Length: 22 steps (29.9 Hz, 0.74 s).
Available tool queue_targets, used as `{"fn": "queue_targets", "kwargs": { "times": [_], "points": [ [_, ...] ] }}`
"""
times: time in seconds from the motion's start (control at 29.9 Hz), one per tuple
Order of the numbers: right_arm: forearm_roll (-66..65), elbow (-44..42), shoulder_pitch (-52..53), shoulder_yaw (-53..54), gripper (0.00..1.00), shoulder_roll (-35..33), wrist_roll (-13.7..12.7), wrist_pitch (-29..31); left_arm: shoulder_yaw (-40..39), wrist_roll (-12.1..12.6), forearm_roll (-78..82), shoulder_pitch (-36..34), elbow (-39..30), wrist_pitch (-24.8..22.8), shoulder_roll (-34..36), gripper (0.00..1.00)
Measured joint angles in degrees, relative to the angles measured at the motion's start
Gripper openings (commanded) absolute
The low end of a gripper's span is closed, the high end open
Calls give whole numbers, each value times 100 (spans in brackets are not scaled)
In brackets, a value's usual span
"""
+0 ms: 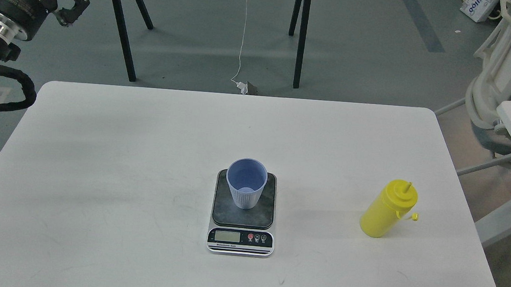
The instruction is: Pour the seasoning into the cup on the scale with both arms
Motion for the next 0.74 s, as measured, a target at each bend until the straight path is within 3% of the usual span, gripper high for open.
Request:
{"fn": "queue_targets", "kwargs": {
  "times": [0.13,0.33,0.6,0.74],
  "points": [
    [-89,-821,984,-191,99,969,0,0,-33,102,-104,1,735,-257,-326,100],
    [-28,-1825,2336,-893,98,1879,-1,0,-41,268,-125,1,1649,-291,-758,100],
    [8,-2538,3348,-969,99,2994,-97,0,-41,210,-165,15,1848,-291,-879,100],
    [8,-2620,3503,-1017,99,3167,-109,0,-40,208,-260,15,1850,-291,-882,100]
  ]
}}
